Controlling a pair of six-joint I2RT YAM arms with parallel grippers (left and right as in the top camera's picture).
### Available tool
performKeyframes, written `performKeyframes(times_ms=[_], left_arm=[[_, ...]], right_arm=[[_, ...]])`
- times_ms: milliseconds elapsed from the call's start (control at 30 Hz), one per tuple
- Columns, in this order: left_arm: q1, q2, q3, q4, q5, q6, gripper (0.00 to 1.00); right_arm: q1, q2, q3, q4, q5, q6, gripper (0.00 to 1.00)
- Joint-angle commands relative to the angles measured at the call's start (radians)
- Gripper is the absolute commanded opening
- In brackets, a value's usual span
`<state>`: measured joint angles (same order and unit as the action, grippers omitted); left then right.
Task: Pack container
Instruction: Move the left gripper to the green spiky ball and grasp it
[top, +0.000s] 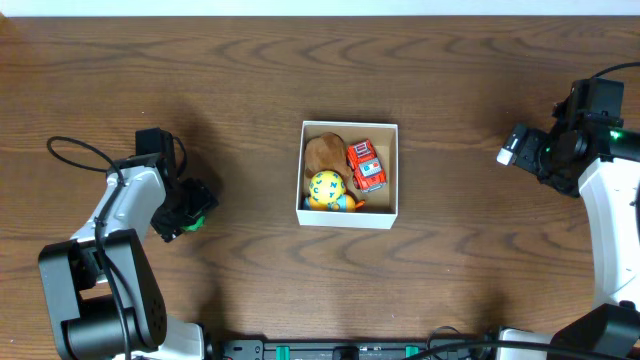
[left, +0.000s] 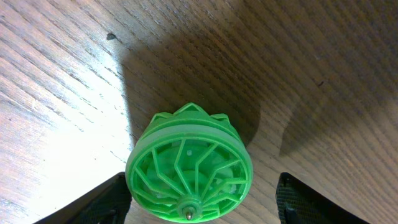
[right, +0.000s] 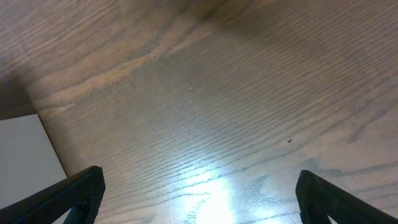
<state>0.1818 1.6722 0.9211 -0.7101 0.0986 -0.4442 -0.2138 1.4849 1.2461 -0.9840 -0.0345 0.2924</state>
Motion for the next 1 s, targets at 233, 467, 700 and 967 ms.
performKeyframes(times_ms=[233, 467, 700, 967], left_arm=[[0.005, 0.005, -0.002, -0.013, -0.005, 0.006, 0.61], [0.005, 0.005, -0.002, -0.013, -0.006, 0.006, 0.59], [0.005, 0.005, -0.002, -0.013, -0.006, 0.006, 0.53], [0.005, 0.001, 0.010, -0.017, -0.005, 0.006, 0.47]], right_arm=[[-0.001, 0.008, -0.006, -0.004, -0.008, -0.020, 0.99], [-0.001, 0.008, -0.006, -0.004, -0.008, -0.021, 0.99], [-0.001, 0.008, -0.006, -0.004, -0.008, -0.021, 0.99], [-0.001, 0.008, -0.006, -0.004, -0.008, -0.020, 0.99]])
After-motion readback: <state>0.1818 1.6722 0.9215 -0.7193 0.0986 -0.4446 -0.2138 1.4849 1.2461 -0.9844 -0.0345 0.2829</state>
